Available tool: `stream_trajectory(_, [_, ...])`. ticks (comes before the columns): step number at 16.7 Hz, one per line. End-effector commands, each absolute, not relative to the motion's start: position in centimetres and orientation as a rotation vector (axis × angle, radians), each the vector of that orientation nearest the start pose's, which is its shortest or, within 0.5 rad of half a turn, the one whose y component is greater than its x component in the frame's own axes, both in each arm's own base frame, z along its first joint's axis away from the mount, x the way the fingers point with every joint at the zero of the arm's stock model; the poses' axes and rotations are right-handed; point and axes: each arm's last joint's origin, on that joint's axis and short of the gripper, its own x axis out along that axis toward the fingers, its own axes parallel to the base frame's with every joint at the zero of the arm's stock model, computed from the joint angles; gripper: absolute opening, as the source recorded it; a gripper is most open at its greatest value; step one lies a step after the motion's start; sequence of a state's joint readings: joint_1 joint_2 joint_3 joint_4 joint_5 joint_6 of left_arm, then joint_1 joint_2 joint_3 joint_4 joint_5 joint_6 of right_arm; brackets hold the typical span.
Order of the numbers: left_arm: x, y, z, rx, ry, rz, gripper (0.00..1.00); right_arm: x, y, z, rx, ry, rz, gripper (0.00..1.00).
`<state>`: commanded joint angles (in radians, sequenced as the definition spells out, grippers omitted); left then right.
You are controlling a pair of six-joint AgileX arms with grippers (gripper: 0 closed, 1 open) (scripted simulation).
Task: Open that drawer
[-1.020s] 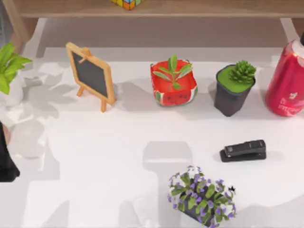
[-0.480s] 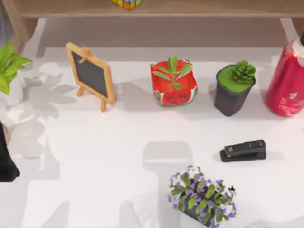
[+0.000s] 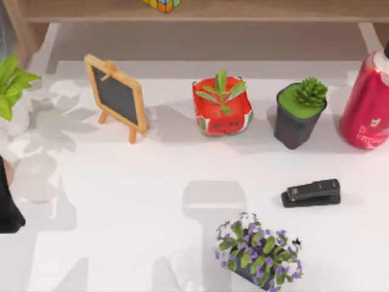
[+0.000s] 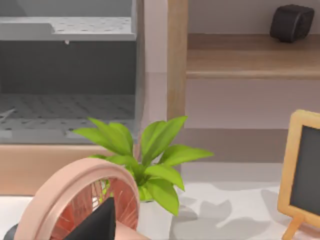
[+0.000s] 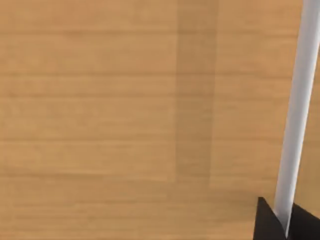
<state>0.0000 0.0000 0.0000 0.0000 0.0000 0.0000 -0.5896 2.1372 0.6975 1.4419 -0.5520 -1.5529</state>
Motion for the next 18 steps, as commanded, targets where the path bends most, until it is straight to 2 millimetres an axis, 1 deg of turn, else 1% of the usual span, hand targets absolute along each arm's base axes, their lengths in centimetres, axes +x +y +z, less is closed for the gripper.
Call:
stream_trajectory(2, [10.6, -0.1, 16.0, 0.000, 0.000, 0.000, 1.00, 29.3, -18.2, 8.8, -1.571, 0.014, -0.013, 0.00])
stream_trajectory(6, [10.6, -0.1, 16.0, 0.000, 0.000, 0.000, 1.00, 25.7, -18.1, 8.5, -1.563, 0.017, -0.003, 0.00])
stream_trajectory(8, [10.6, -0.1, 16.0, 0.000, 0.000, 0.000, 1.00, 24.4, -17.9, 8.6, -1.563, 0.016, -0.003, 0.00])
stream_trajectory(12, [10.6, -0.1, 16.0, 0.000, 0.000, 0.000, 1.00, 24.1, -17.9, 8.6, -1.564, 0.015, -0.004, 0.00])
stream_trajectory(18, [10.6, -0.1, 16.0, 0.000, 0.000, 0.000, 1.00, 24.1, -17.9, 8.6, -1.564, 0.015, -0.004, 0.45])
